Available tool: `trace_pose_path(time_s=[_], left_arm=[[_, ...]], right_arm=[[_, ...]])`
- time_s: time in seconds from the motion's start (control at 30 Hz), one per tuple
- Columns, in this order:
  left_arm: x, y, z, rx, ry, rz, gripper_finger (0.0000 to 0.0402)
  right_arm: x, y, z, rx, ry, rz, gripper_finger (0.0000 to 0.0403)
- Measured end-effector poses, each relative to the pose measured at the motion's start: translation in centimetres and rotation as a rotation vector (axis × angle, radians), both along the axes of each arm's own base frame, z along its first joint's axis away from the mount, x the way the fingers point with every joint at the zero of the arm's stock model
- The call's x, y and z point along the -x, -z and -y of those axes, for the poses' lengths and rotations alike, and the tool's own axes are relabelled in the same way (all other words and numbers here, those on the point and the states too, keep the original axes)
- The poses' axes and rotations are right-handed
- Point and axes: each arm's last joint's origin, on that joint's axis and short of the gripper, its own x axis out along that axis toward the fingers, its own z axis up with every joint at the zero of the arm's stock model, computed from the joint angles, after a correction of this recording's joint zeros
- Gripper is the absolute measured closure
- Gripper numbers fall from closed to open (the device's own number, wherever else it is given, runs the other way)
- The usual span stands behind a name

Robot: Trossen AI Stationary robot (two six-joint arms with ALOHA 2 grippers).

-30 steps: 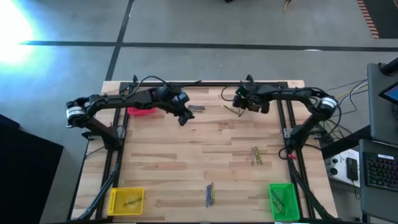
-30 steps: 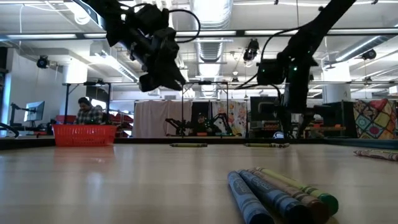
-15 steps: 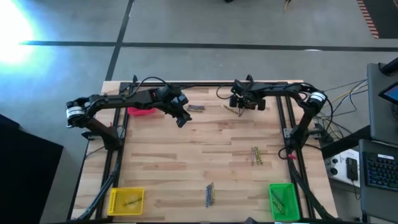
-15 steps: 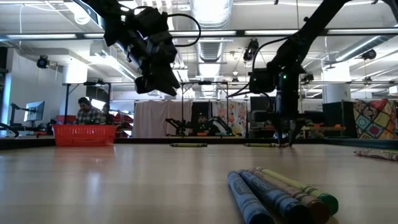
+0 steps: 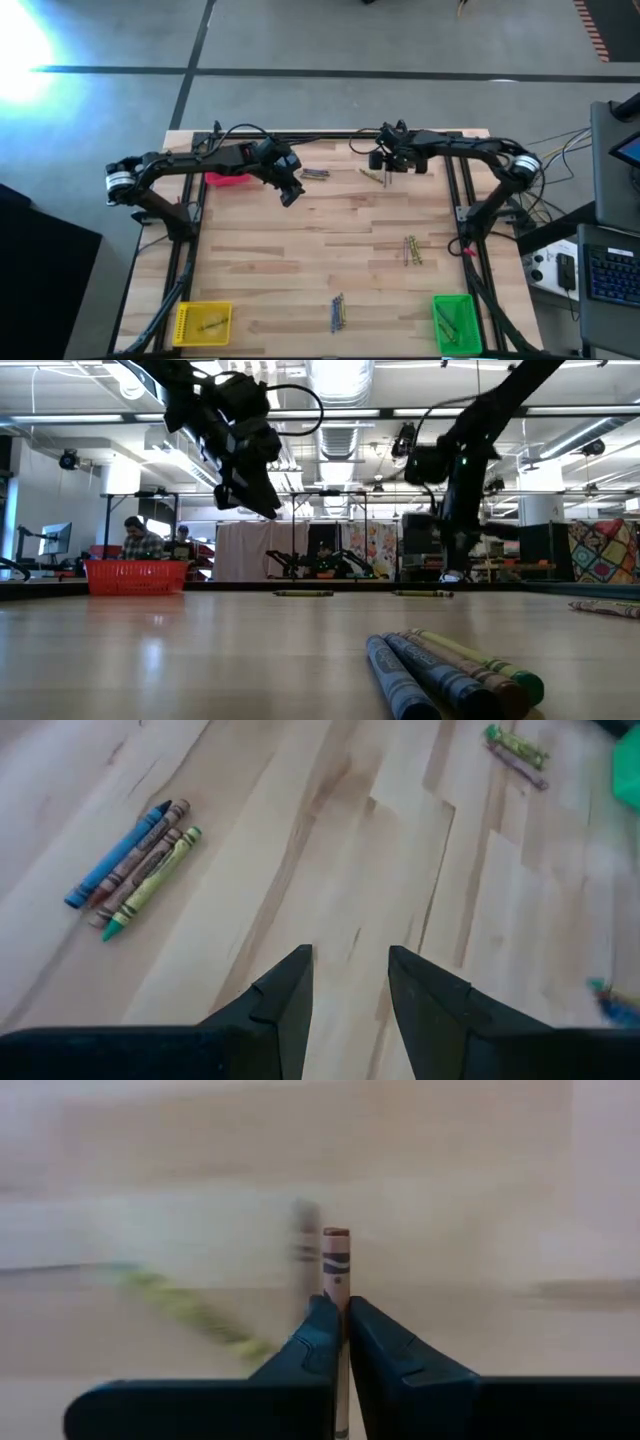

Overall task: Sort crayons
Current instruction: Put the brown crayon into the yellow bin

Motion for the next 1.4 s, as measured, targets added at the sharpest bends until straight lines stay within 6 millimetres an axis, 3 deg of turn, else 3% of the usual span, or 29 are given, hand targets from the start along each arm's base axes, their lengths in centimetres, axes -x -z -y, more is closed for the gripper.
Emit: trace_pose_path(time_s=[0.2,0.5,0.67,1.0,1.4], left_arm=[[1.0,-2.2,-0.6,-0.104,0.100,0.112,0.0286],[1.6,-2.8,-4.4,-0.039,0.147,0.323,0.0286],[1.1,-2.6,-5.0,-0.060,0.169,0.369,0.0263],[0.8,-1.8,-5.1,-0.035,0.166,0.342,0.0144],[0.2,-2.8,-5.3,-0.029,0.161,0.490,0.0148]], right_arm=[[-1.4,-4.1,-2.3,0.183,-0.211,0.167,0.0393],[-4.7,-8.7,-5.2,0.452,-0.365,0.522,0.0394],[-5.6,-8.9,-5.8,0.473,-0.383,0.578,0.0394],[-6.3,-8.1,-6.3,0.451,-0.365,0.564,0.0394],[-6.9,-8.5,-6.7,0.482,-0.438,0.614,0.0394]])
